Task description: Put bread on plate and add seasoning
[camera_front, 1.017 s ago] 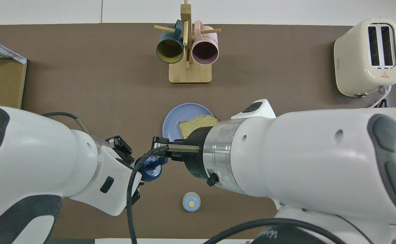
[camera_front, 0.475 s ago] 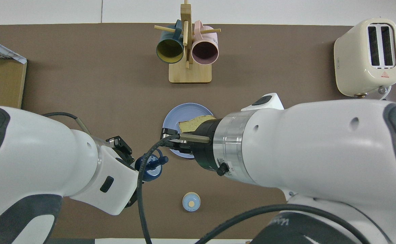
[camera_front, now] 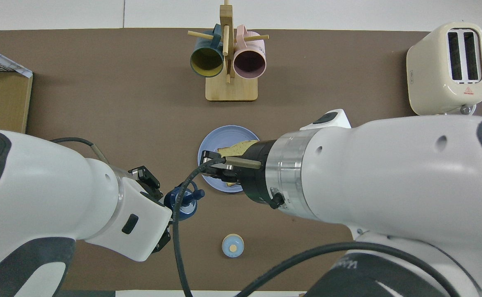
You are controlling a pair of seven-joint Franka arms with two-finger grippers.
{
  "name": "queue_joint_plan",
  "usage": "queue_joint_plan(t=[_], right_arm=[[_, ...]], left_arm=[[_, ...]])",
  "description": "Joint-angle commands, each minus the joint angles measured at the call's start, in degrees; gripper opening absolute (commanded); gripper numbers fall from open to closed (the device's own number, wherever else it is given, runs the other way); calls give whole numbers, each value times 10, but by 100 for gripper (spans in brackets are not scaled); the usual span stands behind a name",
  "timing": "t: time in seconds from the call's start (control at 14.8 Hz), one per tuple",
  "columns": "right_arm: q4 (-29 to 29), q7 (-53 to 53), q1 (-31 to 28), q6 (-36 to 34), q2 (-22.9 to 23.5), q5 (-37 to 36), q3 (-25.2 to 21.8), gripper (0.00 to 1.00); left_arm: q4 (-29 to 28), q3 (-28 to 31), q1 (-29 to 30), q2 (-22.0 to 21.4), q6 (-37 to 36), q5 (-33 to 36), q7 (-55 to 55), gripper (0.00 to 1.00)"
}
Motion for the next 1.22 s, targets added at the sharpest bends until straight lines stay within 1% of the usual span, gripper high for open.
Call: queue_joint_plan(t=[0.0, 0.14, 0.34, 0.47, 0.54, 0.61, 0.81, 1.15], right_arm=[[0, 19, 5, 3, 0, -6, 4, 51], [-7, 20, 9, 10, -3, -6, 4, 50], [-12, 21, 19, 11, -4, -6, 5, 35], [-12, 18, 20, 11, -4, -6, 5, 10], [-12, 18, 20, 11, -4, -6, 4, 2], [-12, 19, 20, 11, -4, -6, 4, 0], [-10, 17, 18, 10, -3, -6, 4, 0], [1, 10, -7, 9, 4, 0, -2, 0]], left_arm=[[-20, -2, 2, -19, 20, -2, -13, 30], [-20, -2, -1, -19, 24, -5, -22, 29], [-20, -2, -2, -19, 24, -5, -22, 29], [-20, -2, -2, -19, 25, -5, -22, 29], [-21, -2, -1, -19, 25, -5, -22, 29], [-21, -2, -1, -19, 25, -5, -22, 29], [-21, -2, -1, -19, 26, -6, -24, 29], [-21, -1, -1, -19, 25, -6, -24, 27]])
